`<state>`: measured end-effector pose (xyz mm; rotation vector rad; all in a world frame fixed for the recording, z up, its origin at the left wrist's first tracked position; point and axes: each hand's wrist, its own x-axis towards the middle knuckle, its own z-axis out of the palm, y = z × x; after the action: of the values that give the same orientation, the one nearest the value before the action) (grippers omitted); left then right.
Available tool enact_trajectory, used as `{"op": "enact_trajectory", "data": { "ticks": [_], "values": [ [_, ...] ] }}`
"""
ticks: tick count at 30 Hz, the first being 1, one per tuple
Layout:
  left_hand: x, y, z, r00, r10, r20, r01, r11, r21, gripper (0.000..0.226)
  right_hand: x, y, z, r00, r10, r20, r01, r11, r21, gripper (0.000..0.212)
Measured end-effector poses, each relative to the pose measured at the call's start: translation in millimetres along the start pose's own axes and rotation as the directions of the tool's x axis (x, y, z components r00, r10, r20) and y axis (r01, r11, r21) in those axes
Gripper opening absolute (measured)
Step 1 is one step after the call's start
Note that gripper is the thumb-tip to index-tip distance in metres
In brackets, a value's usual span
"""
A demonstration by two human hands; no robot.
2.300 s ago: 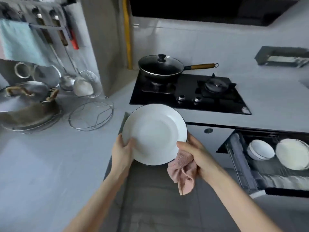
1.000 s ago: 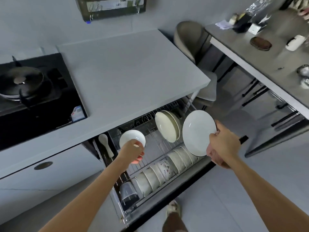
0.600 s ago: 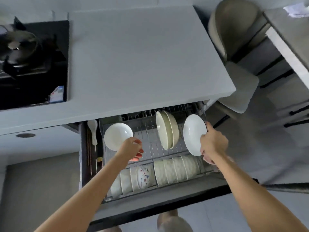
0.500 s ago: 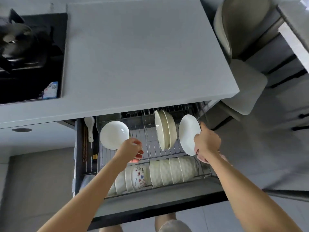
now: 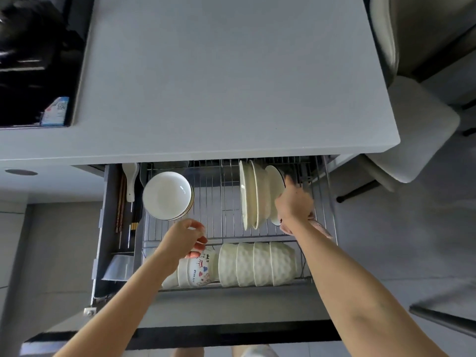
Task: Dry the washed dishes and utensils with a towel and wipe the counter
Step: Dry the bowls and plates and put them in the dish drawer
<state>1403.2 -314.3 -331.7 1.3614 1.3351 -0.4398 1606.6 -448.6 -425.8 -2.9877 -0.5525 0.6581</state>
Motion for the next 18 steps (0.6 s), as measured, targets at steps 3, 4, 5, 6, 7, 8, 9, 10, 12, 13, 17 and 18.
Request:
{"op": "enact_trajectory", "data": {
  "ticks": [3,4,5,6,7,8,9,10,12,13,17,18],
  "values": [
    [2,-5,0,1.000,-0.022,0.000,0.022,1.000,-0.007,0.010,5,-1,10,0.998,-0.035,0.058,0.031,0.997,0.073,0.058],
    [3,-7,-1,1.000,-0.027,-0.001,0.027,1.000,-0.012,0.009,7,-1,13,0.996,-0.036,0.079,0.029,0.995,0.095,0.059],
    [4,-7,-1,1.000,-0.030,0.000,0.030,0.999,-0.014,0.009,7,-1,14,0.995,-0.035,0.094,0.025,0.994,0.107,0.060],
    [4,-7,-2,0.999,-0.033,0.001,0.033,0.999,-0.015,0.009,9,-1,15,0.994,-0.036,0.103,0.024,0.993,0.116,0.060],
    [5,-7,-2,0.999,-0.033,0.002,0.033,0.999,-0.014,0.009,11,0,16,0.992,-0.043,0.117,0.028,0.991,0.128,0.061],
    [6,-7,-3,0.999,-0.033,0.002,0.033,0.999,-0.014,0.009,13,2,16,0.988,-0.056,0.142,0.033,0.987,0.157,0.062],
    [7,-6,-3,0.999,-0.034,0.002,0.034,0.999,-0.015,0.009,15,3,15,0.981,-0.075,0.181,0.037,0.978,0.203,0.064],
    [8,-5,-2,0.999,-0.036,0.003,0.036,0.999,-0.019,0.009,17,4,15,0.969,-0.096,0.227,0.033,0.963,0.266,0.066],
    [9,-3,-1,0.999,-0.042,0.009,0.043,0.999,-0.027,0.008,19,6,13,0.942,-0.135,0.307,0.003,0.918,0.397,0.071],
    [9,-1,0,0.999,-0.044,0.014,0.045,0.998,-0.032,0.007,18,6,12,0.929,-0.151,0.337,-0.016,0.896,0.444,0.073],
    [10,2,2,0.999,-0.033,0.041,0.033,0.999,-0.020,0.005,16,7,11,0.882,-0.216,0.419,-0.078,0.810,0.581,0.079],
    [10,3,2,0.999,-0.028,0.043,0.029,0.999,-0.015,0.005,18,8,12,0.871,-0.226,0.436,-0.096,0.793,0.602,0.080]
  ]
}}
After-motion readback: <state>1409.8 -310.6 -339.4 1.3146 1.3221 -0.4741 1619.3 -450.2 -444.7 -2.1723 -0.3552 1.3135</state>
